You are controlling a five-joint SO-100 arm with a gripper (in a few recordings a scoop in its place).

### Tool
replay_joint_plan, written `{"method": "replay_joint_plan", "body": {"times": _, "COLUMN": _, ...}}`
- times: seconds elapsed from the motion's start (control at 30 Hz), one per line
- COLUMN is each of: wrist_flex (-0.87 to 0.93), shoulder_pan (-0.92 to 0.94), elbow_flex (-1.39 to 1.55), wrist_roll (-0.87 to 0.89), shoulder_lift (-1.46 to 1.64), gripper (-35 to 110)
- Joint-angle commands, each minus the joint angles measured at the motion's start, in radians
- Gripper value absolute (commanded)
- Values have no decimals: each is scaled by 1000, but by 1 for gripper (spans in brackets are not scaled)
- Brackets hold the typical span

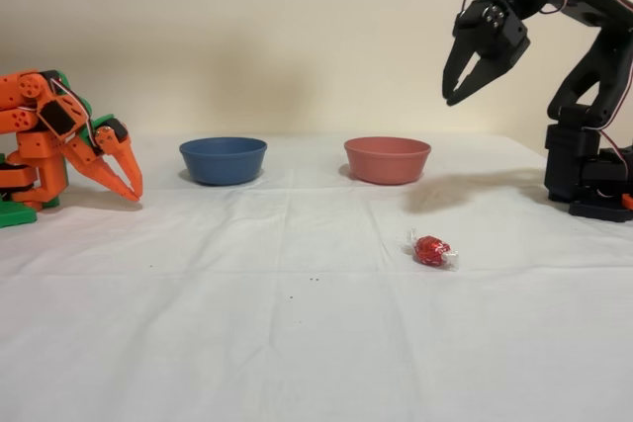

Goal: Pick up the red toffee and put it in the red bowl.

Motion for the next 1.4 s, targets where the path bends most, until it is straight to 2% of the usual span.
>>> {"method": "replay_joint_plan", "body": {"times": 0.0, "wrist_flex": 20, "shoulder_pan": -57, "elbow_flex": -98, "wrist_roll": 11, "shoulder_lift": -67, "gripper": 0}}
{"method": "replay_joint_plan", "body": {"times": 0.17, "wrist_flex": -3, "shoulder_pan": -140, "elbow_flex": -61, "wrist_roll": 35, "shoulder_lift": -118, "gripper": 0}}
{"method": "replay_joint_plan", "body": {"times": 0.27, "wrist_flex": -15, "shoulder_pan": -173, "elbow_flex": -51, "wrist_roll": -83, "shoulder_lift": -160, "gripper": 0}}
{"method": "replay_joint_plan", "body": {"times": 0.37, "wrist_flex": -66, "shoulder_pan": -181, "elbow_flex": -46, "wrist_roll": -81, "shoulder_lift": -195, "gripper": 0}}
{"method": "replay_joint_plan", "body": {"times": 0.43, "wrist_flex": -97, "shoulder_pan": -186, "elbow_flex": -41, "wrist_roll": -170, "shoulder_lift": -218, "gripper": 0}}
{"method": "replay_joint_plan", "body": {"times": 0.77, "wrist_flex": -207, "shoulder_pan": -195, "elbow_flex": -52, "wrist_roll": -189, "shoulder_lift": -377, "gripper": 0}}
{"method": "replay_joint_plan", "body": {"times": 0.97, "wrist_flex": -244, "shoulder_pan": -189, "elbow_flex": -21, "wrist_roll": -296, "shoulder_lift": -423, "gripper": 0}}
{"method": "replay_joint_plan", "body": {"times": 1.23, "wrist_flex": -364, "shoulder_pan": -166, "elbow_flex": 83, "wrist_roll": -310, "shoulder_lift": -394, "gripper": 1}}
{"method": "replay_joint_plan", "body": {"times": 1.37, "wrist_flex": -370, "shoulder_pan": -167, "elbow_flex": 77, "wrist_roll": -293, "shoulder_lift": -417, "gripper": 9}}
